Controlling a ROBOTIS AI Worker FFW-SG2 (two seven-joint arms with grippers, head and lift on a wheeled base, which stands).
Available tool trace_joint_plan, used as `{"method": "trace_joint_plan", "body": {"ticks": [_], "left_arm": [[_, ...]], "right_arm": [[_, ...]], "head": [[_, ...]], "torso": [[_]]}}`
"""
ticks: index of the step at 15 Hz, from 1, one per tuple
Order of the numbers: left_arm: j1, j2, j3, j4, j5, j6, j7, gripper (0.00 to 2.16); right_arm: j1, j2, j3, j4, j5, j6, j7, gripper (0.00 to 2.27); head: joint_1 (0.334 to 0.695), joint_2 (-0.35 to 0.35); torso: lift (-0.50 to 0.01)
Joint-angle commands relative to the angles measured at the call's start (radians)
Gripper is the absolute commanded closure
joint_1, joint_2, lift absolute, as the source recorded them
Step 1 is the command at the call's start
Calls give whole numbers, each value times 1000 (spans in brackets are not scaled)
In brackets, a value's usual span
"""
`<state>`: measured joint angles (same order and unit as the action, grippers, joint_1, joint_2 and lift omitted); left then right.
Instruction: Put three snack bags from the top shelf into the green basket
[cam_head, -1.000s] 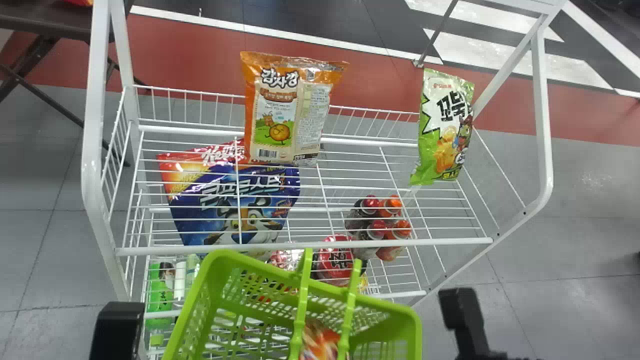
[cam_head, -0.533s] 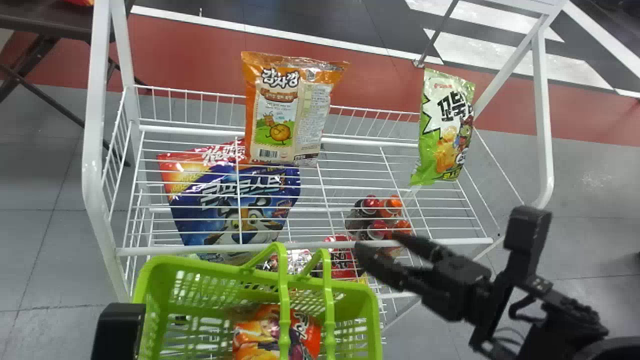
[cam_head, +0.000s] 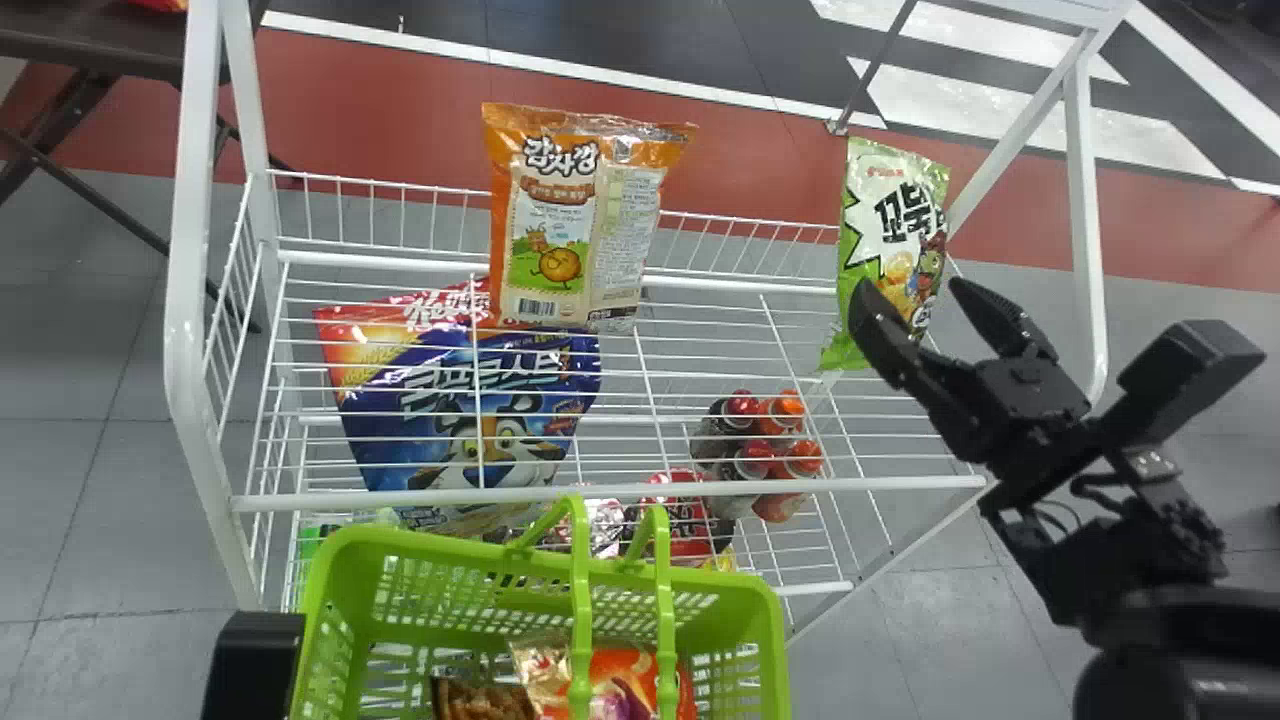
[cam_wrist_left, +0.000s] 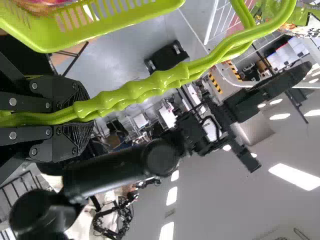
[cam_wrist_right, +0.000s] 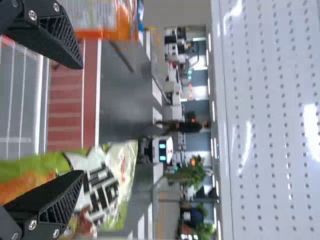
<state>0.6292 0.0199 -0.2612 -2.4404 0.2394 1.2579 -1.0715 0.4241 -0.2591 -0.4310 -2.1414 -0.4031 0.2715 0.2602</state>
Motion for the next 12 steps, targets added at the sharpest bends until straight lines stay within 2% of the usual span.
{"method": "trace_joint_plan", "body": {"ticks": [1,5,6,11,12], "left_arm": [[1,0,-3,0,-3,5,1,1683],[1,0,-6,0,-14,15,5,1683],[1,0,-6,0,-15,15,5,1683],[-10,-1,-16,9,-26,33,13,1683],[-10,-1,-16,9,-26,36,13,1683]], "right_arm": [[-77,-42,17,114,30,-33,-29,63],[-173,-97,37,267,55,-27,-70,63],[-211,-98,41,304,79,1,-68,63],[-340,-129,90,436,95,108,-4,63],[-360,-137,109,446,109,145,2,144]], "head": [[695,-350],[695,-350],[695,-350],[695,-350],[695,-350]], "torso": [[-45],[-45],[-45],[-45],[-45]]}}
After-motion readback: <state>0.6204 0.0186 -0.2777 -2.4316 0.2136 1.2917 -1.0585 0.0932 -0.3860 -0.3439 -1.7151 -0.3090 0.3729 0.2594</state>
